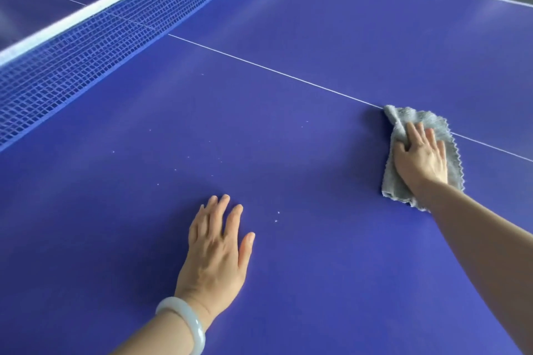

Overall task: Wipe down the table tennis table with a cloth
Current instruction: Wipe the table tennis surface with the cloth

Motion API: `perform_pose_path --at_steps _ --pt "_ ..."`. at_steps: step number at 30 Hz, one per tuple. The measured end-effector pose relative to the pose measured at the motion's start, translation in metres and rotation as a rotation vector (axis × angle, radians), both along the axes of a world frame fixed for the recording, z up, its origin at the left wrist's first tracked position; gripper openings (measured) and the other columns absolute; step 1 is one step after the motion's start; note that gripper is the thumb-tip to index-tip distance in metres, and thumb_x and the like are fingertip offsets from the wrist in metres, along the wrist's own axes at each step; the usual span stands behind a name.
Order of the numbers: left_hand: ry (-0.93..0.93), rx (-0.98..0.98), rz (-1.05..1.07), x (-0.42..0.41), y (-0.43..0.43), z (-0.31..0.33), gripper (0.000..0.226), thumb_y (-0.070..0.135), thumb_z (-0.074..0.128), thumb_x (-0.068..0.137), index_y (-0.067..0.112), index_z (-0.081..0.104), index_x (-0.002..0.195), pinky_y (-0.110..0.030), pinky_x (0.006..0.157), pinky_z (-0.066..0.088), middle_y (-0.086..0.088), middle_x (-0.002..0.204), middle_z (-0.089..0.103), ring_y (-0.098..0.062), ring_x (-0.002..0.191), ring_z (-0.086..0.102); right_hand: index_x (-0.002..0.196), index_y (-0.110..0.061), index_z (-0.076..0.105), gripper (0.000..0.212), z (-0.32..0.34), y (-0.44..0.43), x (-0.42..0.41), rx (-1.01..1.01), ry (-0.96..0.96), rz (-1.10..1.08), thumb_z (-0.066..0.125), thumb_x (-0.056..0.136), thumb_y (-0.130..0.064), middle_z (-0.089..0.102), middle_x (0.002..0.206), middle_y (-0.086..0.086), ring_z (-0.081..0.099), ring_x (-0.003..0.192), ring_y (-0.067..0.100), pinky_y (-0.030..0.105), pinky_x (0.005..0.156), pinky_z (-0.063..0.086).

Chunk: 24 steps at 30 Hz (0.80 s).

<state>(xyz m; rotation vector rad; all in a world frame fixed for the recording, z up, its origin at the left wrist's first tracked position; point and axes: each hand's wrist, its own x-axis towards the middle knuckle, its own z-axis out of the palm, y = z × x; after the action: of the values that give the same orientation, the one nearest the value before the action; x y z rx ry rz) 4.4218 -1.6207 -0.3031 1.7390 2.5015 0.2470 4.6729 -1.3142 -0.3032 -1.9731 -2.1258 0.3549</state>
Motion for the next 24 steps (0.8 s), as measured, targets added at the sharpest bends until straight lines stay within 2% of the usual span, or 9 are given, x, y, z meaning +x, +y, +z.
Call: perform_pose_path --at_steps 3,8,12,14,16,18,20,22,24 --pt "-0.031 0.017 0.008 0.000 0.000 0.000 0.061 0.045 0.027 0.098 0.005 0.054 0.134 -0.052 0.109 0.039 -0.014 0.146 0.046 -0.034 0.139 0.039 0.143 -0.020 0.042 0.045 0.001 0.017 -0.030 0.059 0.046 0.041 0.032 0.099 -0.019 0.038 0.153 0.004 0.023 0.147 0.024 0.041 0.123 0.010" --pt "-0.064 0.027 0.020 -0.002 -0.002 -0.002 0.063 0.045 0.023 0.100 0.001 0.049 0.138 -0.049 0.113 0.035 -0.012 0.148 0.043 -0.030 0.142 0.036 0.154 -0.035 0.029 0.051 0.003 0.032 -0.097 -0.082 0.138 0.200 0.025 0.103 -0.031 0.024 0.163 -0.008 0.017 0.151 0.021 0.036 0.124 0.010" --pt "-0.074 0.033 0.011 -0.001 -0.001 0.000 0.056 0.034 0.028 0.099 0.001 0.048 0.138 -0.048 0.114 0.033 -0.013 0.148 0.043 -0.030 0.142 0.035 0.155 -0.030 0.028 0.049 0.005 -0.003 -0.157 -0.100 0.119 0.596 0.029 0.106 -0.027 0.020 0.164 -0.010 0.010 0.153 0.012 0.031 0.124 0.001" --pt "-0.072 0.040 0.009 -0.001 -0.002 -0.002 0.046 0.020 0.042 0.098 0.000 0.048 0.139 -0.047 0.115 0.032 -0.013 0.148 0.043 -0.031 0.142 0.036 0.156 -0.029 0.027 0.050 0.002 -0.044 -0.170 -0.062 0.073 0.797 0.030 0.106 -0.027 0.018 0.164 -0.010 0.007 0.153 0.009 0.034 0.125 0.000" --pt "-0.081 0.051 0.016 -0.002 -0.003 -0.003 0.047 0.011 0.049 0.094 0.000 0.047 0.139 -0.046 0.116 0.031 -0.012 0.149 0.042 -0.030 0.142 0.035 0.157 -0.029 0.024 0.052 -0.005 -0.089 -0.157 -0.002 0.030 0.946 0.026 0.105 -0.035 0.015 0.164 -0.011 0.006 0.153 0.010 0.035 0.125 0.000" --pt "-0.092 0.053 0.017 -0.002 -0.003 -0.003 0.049 0.010 0.046 0.093 0.002 0.045 0.141 -0.044 0.117 0.029 -0.010 0.150 0.040 -0.029 0.144 0.032 0.158 -0.029 0.023 0.055 -0.008 -0.105 -0.129 0.016 0.016 1.018 0.020 0.104 -0.042 0.012 0.164 -0.011 0.005 0.153 0.009 0.035 0.126 0.000" --pt "-0.097 0.054 0.024 -0.002 -0.002 -0.006 0.050 0.011 0.044 0.093 0.003 0.043 0.142 -0.042 0.119 0.025 -0.009 0.151 0.038 -0.028 0.145 0.029 0.157 -0.028 0.023 0.053 -0.007 -0.084 -0.110 0.028 0.006 0.947 0.022 0.106 -0.039 0.015 0.165 -0.009 0.006 0.153 0.009 0.033 0.125 0.001" --pt "-0.096 0.063 0.037 -0.003 -0.002 -0.006 0.051 0.011 0.044 0.093 0.004 0.042 0.143 -0.039 0.121 0.021 -0.008 0.152 0.036 -0.027 0.146 0.027 0.157 -0.027 0.024 0.049 -0.002 -0.057 -0.106 0.016 0.006 0.716 0.026 0.108 -0.032 0.017 0.165 -0.007 0.007 0.153 0.010 0.030 0.125 0.000" --pt "-0.085 0.072 0.042 -0.003 -0.002 -0.006 0.051 0.012 0.045 0.093 0.004 0.041 0.144 -0.037 0.121 0.018 -0.008 0.152 0.036 -0.026 0.146 0.026 0.156 -0.025 0.028 0.048 0.002 -0.049 -0.120 -0.058 0.090 0.491 0.026 0.108 -0.028 0.018 0.165 -0.009 0.006 0.153 0.008 0.029 0.124 -0.001"
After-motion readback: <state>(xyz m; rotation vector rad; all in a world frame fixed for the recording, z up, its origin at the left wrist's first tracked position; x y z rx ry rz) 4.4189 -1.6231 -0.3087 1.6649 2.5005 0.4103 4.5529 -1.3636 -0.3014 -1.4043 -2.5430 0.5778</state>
